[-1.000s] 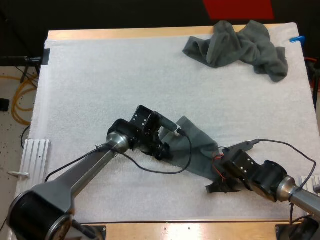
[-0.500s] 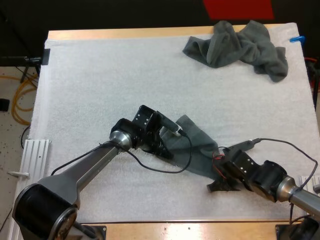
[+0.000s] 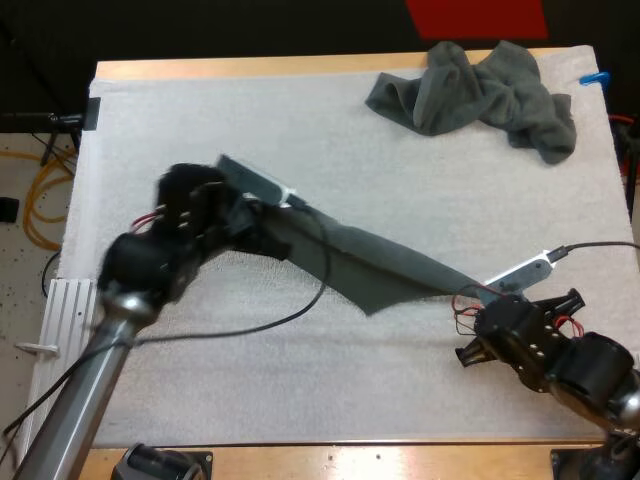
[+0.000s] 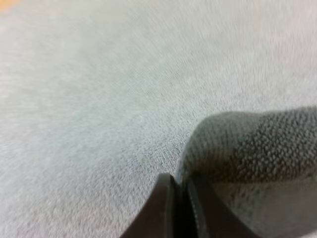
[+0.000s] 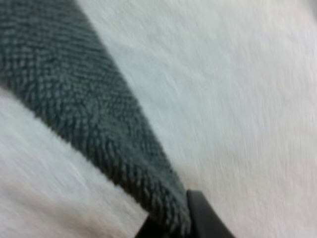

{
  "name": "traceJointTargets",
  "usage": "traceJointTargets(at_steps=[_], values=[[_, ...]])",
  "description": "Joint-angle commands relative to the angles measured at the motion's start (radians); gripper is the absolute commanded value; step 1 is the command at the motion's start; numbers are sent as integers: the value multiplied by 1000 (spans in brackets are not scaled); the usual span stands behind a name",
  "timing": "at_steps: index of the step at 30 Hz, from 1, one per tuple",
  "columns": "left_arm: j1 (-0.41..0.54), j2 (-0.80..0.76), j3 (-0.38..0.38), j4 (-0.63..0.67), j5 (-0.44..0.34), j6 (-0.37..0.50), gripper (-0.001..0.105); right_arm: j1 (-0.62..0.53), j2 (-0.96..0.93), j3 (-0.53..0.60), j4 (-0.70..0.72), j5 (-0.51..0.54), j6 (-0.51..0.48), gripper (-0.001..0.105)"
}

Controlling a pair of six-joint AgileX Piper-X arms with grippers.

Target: Pick towel from pile fold and stack

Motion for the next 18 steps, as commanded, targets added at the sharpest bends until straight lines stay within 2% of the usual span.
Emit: traceJointTargets(at_steps=[1,5,6,7,9,11,13,16,18], values=[[13,-29,-5,38,19,2,0,-2,-21,-24,2,-15,-16,0],[6,-146,-5,172,99,-20,0,-2,-75,-93,2,-162,-16,0],[0,-167,-5,199,117,-33,0,-2,-88,-112,2,-242,-16,0],[-6,-180,-5,213,124,-42,0,-2,-92,-120,2,-273,-16,0],[-30,-221,-5,265,146,-85,0,-2,-114,-143,2,-470,-16,0],[-45,-245,-5,308,146,-119,0,-2,-124,-150,2,-565,-16,0],[-57,-261,1,362,146,-142,0,-2,-127,-150,2,-585,-14,0],[-59,-285,34,416,146,-165,0,-3,-121,-148,2,-516,-13,0],[-59,-302,91,427,146,-182,0,-3,-97,-141,-2,-465,-15,0]])
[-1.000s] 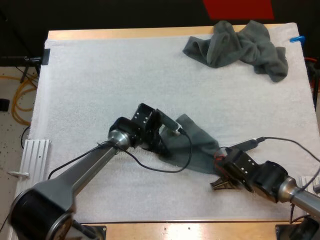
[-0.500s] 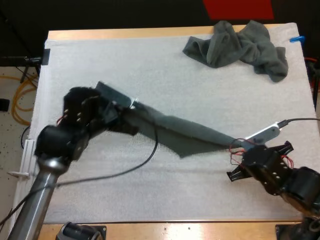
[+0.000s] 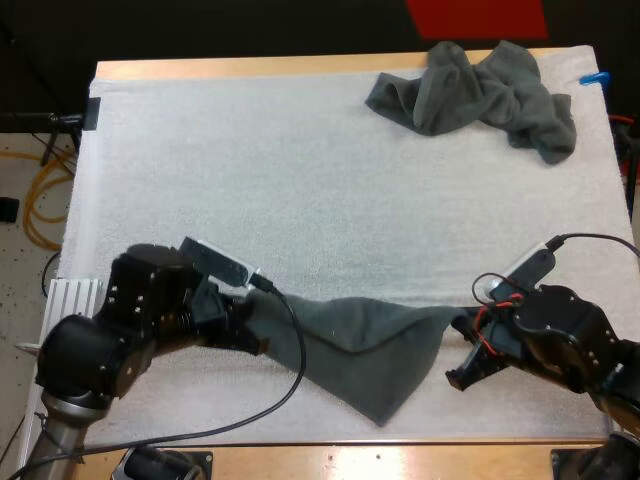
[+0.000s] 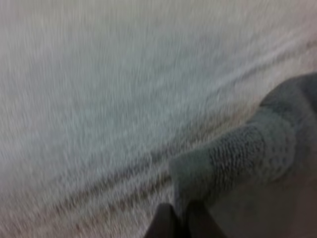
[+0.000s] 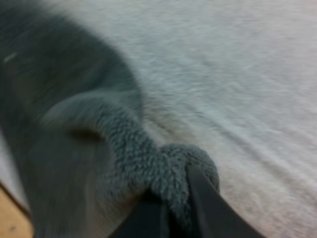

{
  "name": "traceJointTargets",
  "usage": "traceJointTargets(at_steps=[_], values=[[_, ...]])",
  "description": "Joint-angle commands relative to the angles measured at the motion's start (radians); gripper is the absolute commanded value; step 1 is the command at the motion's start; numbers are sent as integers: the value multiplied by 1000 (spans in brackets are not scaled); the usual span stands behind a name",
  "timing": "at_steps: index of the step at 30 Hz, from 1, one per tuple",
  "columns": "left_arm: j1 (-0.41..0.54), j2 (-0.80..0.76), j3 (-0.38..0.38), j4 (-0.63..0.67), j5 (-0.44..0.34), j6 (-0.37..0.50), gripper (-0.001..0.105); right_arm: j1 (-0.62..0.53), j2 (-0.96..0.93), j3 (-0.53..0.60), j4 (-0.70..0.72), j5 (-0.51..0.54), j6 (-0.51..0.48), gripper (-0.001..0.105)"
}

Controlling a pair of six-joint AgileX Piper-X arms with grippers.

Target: Pick towel from pile fold and stack

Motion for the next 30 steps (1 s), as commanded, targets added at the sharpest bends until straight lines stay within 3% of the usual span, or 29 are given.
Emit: traceJointTargets(at_steps=[1,4,9,12,20,25,28,30], values=[[-2,-8,20,14,-1,-20,0,-3,12,1,-7,22,-11,0],[-2,-10,123,-19,-1,-32,0,-3,85,35,-83,32,-13,0],[0,-4,305,-291,-41,-86,0,-90,314,64,-336,40,-10,0],[0,15,372,-460,-46,-86,0,-174,443,35,-457,63,-4,0],[0,185,409,-735,-112,-51,0,-305,731,-134,-500,6,-4,0],[0,306,409,-829,-112,-49,0,-330,818,-228,-500,6,92,0],[0,355,407,-836,-128,-46,2,-349,845,-273,-500,-2,127,16],[0,369,405,-836,-128,-45,12,-366,847,-300,-500,-15,130,39]])
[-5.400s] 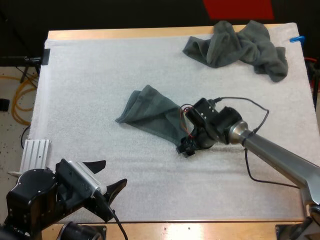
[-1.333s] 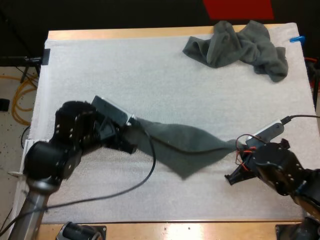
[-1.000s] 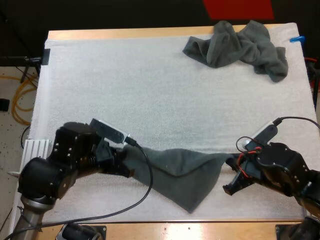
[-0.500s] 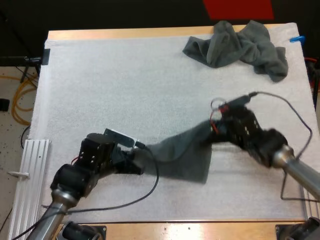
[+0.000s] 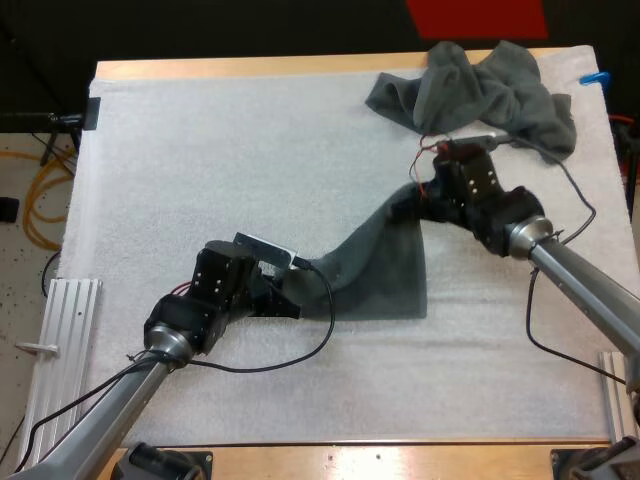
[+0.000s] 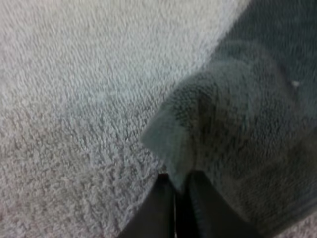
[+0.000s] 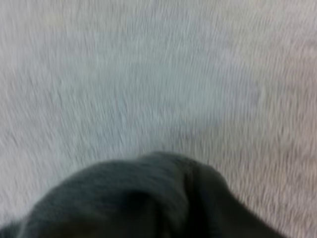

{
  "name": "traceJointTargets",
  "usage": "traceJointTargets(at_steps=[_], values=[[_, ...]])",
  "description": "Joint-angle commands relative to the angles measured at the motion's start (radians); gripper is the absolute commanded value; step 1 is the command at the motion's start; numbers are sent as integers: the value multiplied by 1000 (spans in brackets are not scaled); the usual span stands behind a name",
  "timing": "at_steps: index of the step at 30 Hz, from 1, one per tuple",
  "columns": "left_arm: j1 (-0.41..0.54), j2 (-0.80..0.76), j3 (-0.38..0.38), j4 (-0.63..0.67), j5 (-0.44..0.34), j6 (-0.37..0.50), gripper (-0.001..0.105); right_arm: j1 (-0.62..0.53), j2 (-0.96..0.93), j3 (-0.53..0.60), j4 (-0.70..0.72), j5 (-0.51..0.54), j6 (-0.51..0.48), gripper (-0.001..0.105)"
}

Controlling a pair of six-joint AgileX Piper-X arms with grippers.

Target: Pick towel from pile fold and stack

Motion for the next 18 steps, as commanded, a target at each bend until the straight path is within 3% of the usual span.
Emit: traceJointTargets(at_steps=[1,3,6,8,12,18], values=[[0,-5,-9,-12,-14,-2,15,-10,-8,-20,-9,-10,2,44],[0,-5,-26,-5,-14,-2,33,-31,-8,-53,2,-10,0,66],[0,-5,-73,42,-14,-2,57,-51,-15,-104,70,-10,3,71],[0,-5,-113,96,-14,13,66,-51,-28,-132,131,-10,0,71],[0,-42,-174,177,-18,77,67,-49,-108,-149,250,-10,-4,71],[0,-217,-192,253,-18,72,67,-49,-278,-149,438,-10,-4,71]])
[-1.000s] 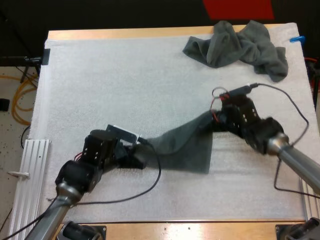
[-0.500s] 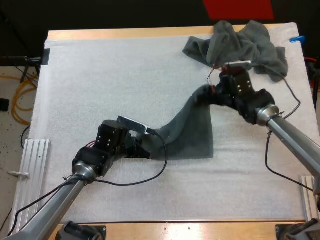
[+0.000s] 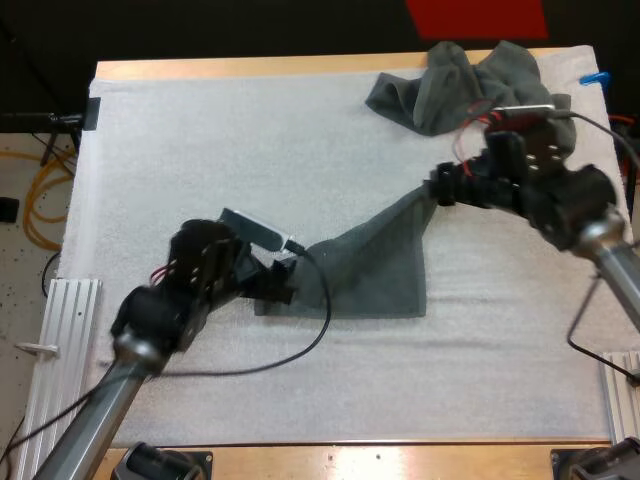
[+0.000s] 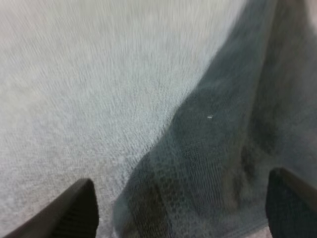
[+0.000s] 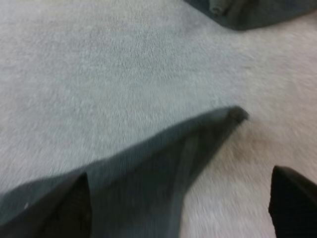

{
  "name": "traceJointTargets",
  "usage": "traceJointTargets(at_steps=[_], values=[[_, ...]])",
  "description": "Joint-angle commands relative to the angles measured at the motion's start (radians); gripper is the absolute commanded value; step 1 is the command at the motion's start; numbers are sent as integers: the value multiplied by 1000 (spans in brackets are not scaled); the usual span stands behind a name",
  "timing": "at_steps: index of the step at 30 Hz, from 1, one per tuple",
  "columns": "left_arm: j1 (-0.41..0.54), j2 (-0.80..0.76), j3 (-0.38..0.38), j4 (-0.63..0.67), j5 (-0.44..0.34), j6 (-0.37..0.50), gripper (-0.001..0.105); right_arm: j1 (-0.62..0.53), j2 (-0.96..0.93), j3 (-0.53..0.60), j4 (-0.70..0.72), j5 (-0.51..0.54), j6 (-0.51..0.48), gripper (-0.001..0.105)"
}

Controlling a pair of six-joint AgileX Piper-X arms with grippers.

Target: Pick towel from pile fold and stack

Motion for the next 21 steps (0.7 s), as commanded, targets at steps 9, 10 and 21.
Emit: traceJointTargets(at_steps=[9,10,21], values=[[0,-343,-9,254,-10,-92,67,1,-286,177,121,-16,105,71],[0,-361,-9,263,-10,-99,67,1,-310,209,121,-21,116,71],[0,-461,-6,416,-33,-108,67,1,-439,650,-56,-245,256,71]])
